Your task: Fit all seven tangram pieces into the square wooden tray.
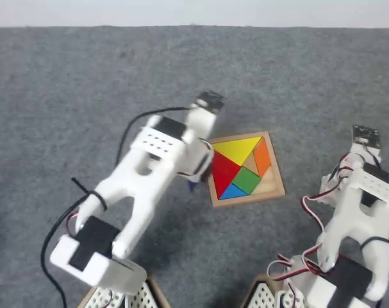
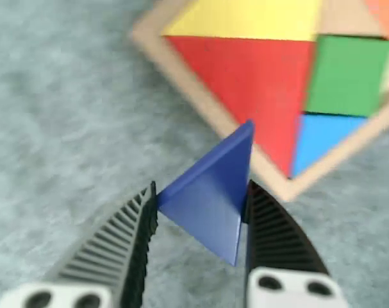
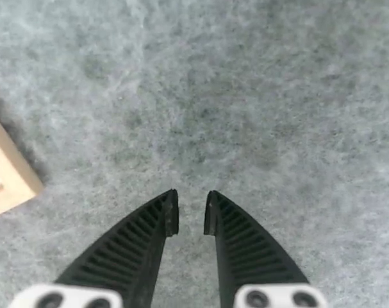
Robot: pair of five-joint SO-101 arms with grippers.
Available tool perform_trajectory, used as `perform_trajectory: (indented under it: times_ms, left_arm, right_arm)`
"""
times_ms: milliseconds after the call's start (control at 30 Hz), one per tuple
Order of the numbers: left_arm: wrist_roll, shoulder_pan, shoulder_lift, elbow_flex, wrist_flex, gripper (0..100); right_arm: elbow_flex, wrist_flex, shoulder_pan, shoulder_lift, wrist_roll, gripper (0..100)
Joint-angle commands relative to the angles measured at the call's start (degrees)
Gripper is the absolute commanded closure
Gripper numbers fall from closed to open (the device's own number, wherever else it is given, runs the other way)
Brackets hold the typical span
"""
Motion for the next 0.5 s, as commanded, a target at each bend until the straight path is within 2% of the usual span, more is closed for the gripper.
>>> perform_trajectory:
  times_ms: [0, 167, 300, 467]
  left_arm:
    - [-0.1, 4.9, -3.3, -5.1, -0.4, 85]
    - [-1.0, 9.8, -2.3, -9.4, -1.3, 85]
    - [-5.3, 13.1, 3.7, -12.0, -3.2, 85]
    - [-22.0, 13.8, 12.6, -17.0, -0.9, 85]
  right_arm:
    - [-3.9, 0.7, 2.9, -3.4, 0.5, 90.9]
    - [-3.7, 0.7, 2.9, -3.4, 0.5, 90.9]
    - [-3.7, 0.7, 2.9, -3.4, 0.5, 90.9]
    - [-3.7, 0.7, 2.9, -3.4, 0.5, 90.9]
